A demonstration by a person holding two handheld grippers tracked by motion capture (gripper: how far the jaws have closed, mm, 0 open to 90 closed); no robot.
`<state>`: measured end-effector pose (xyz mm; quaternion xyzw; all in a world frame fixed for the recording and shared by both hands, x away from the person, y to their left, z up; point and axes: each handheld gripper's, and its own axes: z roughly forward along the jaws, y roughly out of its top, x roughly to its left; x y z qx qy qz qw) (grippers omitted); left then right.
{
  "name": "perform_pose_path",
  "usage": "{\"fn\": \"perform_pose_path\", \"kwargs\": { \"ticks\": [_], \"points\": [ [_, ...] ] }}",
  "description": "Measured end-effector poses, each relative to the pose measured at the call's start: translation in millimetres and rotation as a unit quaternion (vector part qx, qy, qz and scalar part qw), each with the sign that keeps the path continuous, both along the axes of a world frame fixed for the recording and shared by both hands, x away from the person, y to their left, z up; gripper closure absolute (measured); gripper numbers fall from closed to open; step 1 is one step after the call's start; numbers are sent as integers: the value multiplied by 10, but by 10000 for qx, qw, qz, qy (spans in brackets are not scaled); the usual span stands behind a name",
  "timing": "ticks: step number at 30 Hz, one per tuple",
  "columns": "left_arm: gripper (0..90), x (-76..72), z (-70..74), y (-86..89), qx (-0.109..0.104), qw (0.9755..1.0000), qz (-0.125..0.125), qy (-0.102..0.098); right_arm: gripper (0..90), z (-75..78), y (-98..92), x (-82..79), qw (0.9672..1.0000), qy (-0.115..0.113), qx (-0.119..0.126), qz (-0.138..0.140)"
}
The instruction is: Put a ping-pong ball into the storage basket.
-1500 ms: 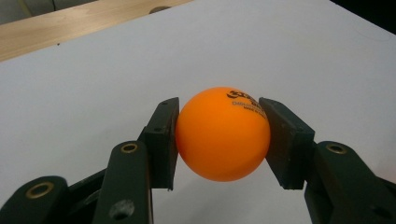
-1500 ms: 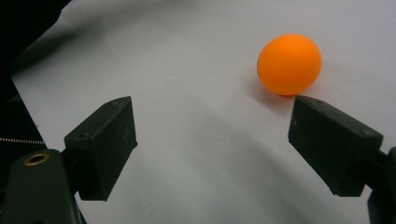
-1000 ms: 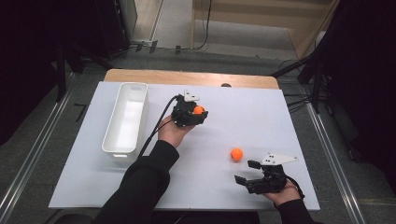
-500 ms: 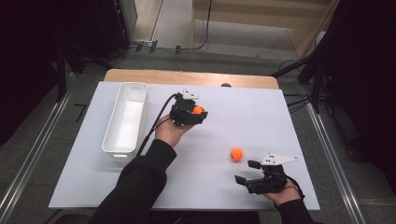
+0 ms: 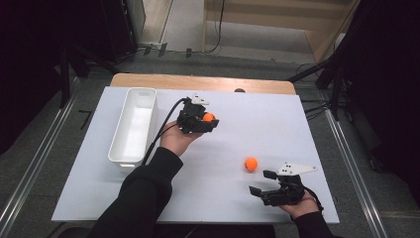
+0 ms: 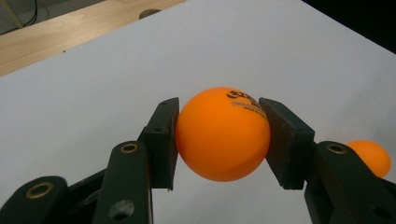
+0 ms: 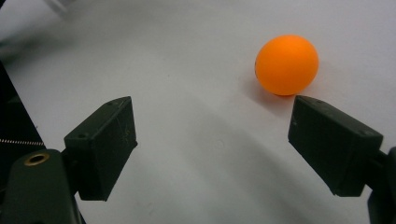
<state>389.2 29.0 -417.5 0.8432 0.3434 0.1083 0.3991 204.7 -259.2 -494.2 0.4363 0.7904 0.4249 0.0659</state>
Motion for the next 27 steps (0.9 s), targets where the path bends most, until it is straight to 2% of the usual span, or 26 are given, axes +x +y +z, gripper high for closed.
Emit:
{"fn": "perform_pose_path", "kwargs": {
  "ticks": [4, 14, 27],
  "points": [
    [513, 5, 34, 74, -96, 9999, 34, 56, 136, 1, 1, 0, 10000, -2, -6, 0],
    [513, -34, 101, 172, -19, 10000, -22, 86, 136, -1, 5, 1, 10000, 1, 4, -1],
    [512, -81, 195, 296, -68, 9999, 4, 77, 136, -2, 5, 0, 10000, 12, -5, -17]
  ]
}}
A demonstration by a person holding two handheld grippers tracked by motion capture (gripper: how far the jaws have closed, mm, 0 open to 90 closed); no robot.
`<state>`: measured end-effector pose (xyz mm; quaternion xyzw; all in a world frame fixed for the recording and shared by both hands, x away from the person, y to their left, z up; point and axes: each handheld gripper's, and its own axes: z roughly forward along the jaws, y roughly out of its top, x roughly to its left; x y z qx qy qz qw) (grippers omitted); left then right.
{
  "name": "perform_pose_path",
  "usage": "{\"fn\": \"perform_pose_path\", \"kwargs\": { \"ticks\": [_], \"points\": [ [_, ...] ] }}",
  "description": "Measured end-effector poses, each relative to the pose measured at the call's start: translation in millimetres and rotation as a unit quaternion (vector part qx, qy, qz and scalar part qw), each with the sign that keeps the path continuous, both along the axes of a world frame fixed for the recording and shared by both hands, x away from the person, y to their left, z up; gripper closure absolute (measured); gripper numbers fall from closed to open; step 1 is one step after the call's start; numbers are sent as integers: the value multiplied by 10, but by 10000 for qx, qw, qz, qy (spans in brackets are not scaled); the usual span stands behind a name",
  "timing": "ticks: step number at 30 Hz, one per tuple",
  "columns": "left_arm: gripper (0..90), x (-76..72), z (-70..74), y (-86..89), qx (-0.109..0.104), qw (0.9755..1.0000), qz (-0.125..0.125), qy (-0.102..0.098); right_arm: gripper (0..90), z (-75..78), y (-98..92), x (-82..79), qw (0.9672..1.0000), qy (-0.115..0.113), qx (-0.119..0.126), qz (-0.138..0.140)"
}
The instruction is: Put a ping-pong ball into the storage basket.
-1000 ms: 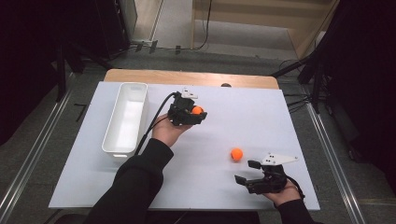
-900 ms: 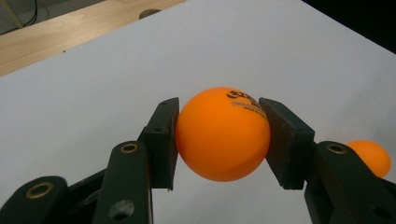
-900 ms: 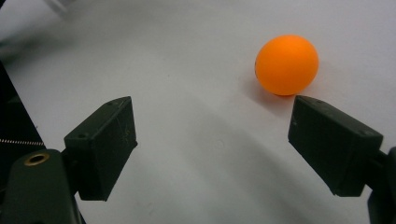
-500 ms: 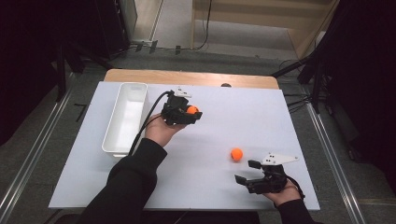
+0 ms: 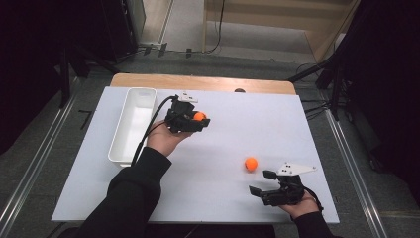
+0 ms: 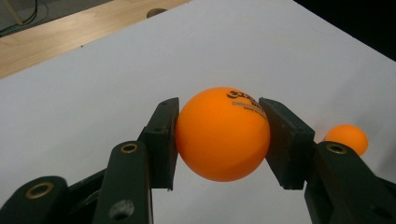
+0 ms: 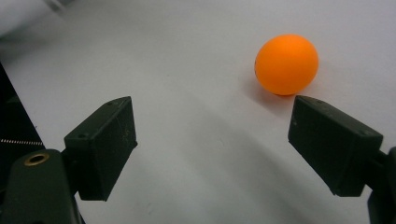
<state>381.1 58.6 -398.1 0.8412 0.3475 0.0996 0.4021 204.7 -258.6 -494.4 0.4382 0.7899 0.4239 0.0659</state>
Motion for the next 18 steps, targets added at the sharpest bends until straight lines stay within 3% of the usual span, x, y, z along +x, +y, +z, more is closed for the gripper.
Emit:
{"fn": "perform_pose_path", "kwargs": {
  "ticks": [18],
  "points": [
    [512, -31, 98, 235, -36, 10000, 50, 9, 136, -1, -2, 2, 10000, 7, -9, -10]
  ]
}}
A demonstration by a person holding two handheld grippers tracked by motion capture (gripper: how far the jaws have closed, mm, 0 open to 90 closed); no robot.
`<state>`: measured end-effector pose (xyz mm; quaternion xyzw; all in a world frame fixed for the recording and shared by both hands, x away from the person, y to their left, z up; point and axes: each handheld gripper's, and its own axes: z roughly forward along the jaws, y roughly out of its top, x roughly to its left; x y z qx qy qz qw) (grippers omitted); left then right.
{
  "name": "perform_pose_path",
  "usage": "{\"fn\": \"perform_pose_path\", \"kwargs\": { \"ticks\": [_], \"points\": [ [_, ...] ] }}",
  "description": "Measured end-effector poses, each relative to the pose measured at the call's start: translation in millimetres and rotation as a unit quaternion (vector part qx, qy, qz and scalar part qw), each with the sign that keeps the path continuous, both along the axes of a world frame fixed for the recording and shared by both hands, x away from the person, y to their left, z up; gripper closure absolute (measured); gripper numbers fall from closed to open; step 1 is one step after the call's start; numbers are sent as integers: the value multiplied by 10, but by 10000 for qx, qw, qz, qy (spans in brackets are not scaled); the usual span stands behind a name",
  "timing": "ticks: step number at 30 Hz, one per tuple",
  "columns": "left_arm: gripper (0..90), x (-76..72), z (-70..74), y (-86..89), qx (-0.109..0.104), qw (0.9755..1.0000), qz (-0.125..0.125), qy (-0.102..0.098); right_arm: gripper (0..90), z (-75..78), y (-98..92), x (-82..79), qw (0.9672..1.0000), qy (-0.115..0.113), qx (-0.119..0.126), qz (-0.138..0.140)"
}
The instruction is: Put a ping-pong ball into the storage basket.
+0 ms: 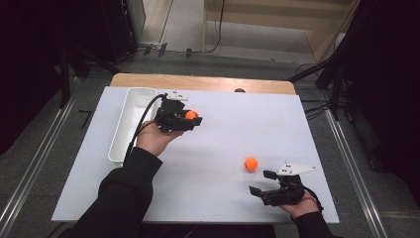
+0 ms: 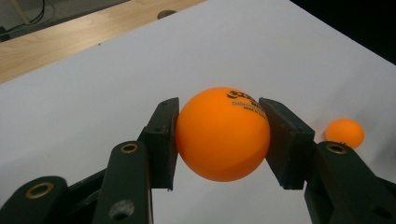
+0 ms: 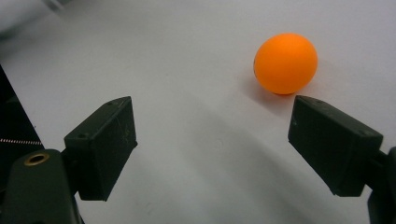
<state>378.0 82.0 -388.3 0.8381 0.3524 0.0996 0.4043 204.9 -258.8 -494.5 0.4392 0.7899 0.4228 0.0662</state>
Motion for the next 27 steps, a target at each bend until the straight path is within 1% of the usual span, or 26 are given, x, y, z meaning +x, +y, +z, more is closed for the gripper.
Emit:
{"fn": "perform_pose_path", "kwargs": {
  "ticks": [2, 4, 8, 10, 12, 14, 15, 18, 19, 21, 23, 25, 27],
  "points": [
    [513, 1, -4, 7, -17, 10000, -13, 0, 136, 0, 1, 0, 10000, 0, 0, 0],
    [512, -4, -10, 23, 20, 10000, -14, -7, 136, -1, 1, 0, 10000, 4, -3, -1],
    [513, -13, -2, 55, -29, 10000, -14, -13, 136, -3, 1, 2, 10000, 9, -18, 24],
    [513, -17, 11, 97, 18, 10000, -13, -1, 136, -4, 1, 1, 10000, -5, -16, 12],
    [513, -19, 7, 132, 3, 10000, 1, 8, 136, -2, 0, 0, 10000, 3, -3, 0],
    [512, -21, 5, 145, -3, 10000, 19, 1, 136, -2, -1, -1, 10000, 7, -5, -1],
    [512, -25, 4, 161, 39, 10000, 35, -32, 136, -3, -1, -1, 10000, 8, -8, -4],
    [513, -26, 3, 199, -18, 10000, 70, -27, 136, -3, 1, 0, 10000, 5, -15, 4],
    [512, -27, 4, 210, 9, 10000, 58, -35, 136, -2, 2, 0, 10000, -4, -22, 8],
    [513, -28, 7, 234, -19, 10000, 49, -20, 137, -1, 2, 0, 10000, -4, -24, 8],
    [512, -30, 19, 263, 22, 10000, 58, -6, 136, 0, 4, 0, 10000, 0, -10, -9],
    [512, -32, 29, 296, -36, 10000, 92, -10, 136, 0, 4, 0, 10000, 1, -9, -10],
    [513, -30, 46, 340, -48, 9999, 118, -11, 136, -2, 2, -2, 10000, -2, -22, 10]
  ]
}}
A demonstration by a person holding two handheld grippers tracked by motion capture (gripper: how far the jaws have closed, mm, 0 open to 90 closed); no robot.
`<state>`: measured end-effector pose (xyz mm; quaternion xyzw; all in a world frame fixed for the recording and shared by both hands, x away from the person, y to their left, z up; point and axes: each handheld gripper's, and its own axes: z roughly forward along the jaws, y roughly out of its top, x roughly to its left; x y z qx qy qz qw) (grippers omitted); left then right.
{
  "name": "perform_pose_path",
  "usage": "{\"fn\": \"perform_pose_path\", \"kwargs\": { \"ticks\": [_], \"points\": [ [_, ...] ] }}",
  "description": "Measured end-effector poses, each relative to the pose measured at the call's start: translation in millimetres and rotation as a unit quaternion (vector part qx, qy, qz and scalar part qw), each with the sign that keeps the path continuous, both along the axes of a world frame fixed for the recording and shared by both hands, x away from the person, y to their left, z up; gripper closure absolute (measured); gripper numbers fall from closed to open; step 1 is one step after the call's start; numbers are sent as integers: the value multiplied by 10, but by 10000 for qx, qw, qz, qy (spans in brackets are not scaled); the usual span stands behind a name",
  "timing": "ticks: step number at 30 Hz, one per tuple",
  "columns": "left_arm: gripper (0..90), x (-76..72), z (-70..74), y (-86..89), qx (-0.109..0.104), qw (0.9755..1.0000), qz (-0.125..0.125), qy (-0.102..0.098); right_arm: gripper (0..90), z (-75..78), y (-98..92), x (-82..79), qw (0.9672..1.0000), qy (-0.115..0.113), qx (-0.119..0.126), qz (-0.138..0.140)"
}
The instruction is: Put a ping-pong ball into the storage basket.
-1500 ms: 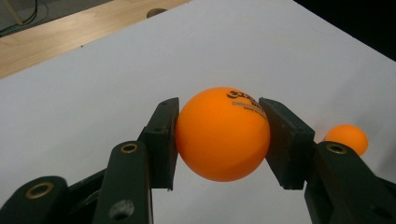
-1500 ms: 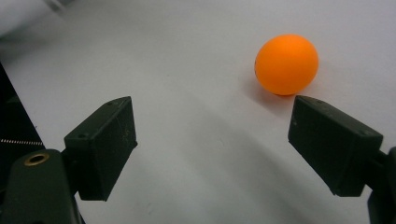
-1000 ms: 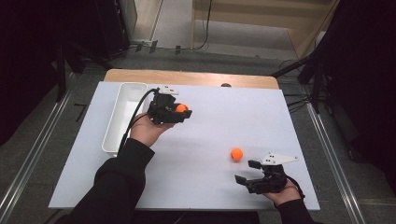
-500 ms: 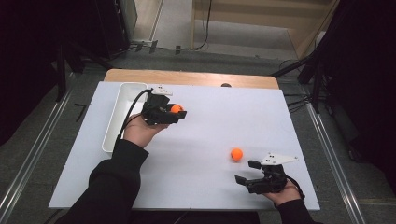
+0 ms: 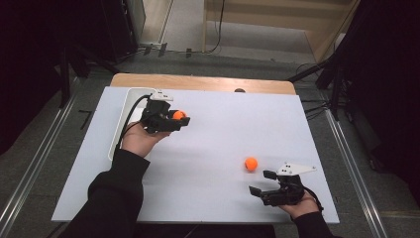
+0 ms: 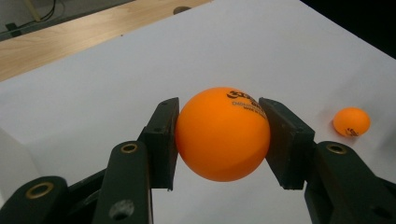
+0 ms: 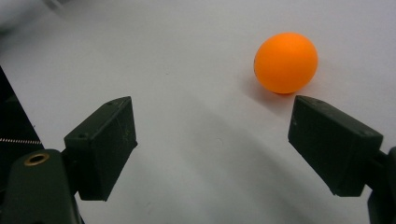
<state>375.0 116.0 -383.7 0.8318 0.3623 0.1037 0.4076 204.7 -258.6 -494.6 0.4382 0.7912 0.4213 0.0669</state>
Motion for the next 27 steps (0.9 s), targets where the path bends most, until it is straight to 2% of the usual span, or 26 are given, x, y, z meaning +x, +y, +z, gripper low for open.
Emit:
{"fn": "perform_pose_path", "kwargs": {
  "ticks": [9, 19, 27],
  "points": [
    [513, 13, 51, 198, -120, 9998, 160, 26, 136, 1, 2, -1, 10000, -1, -5, 13],
    [512, 28, 56, 351, -81, 9994, 347, 33, 136, 3, 3, -4, 10000, 2, -7, 20],
    [512, 41, 76, 466, -168, 9984, 548, 15, 136, 3, 2, -1, 10000, -16, -9, 25]
  ]
}}
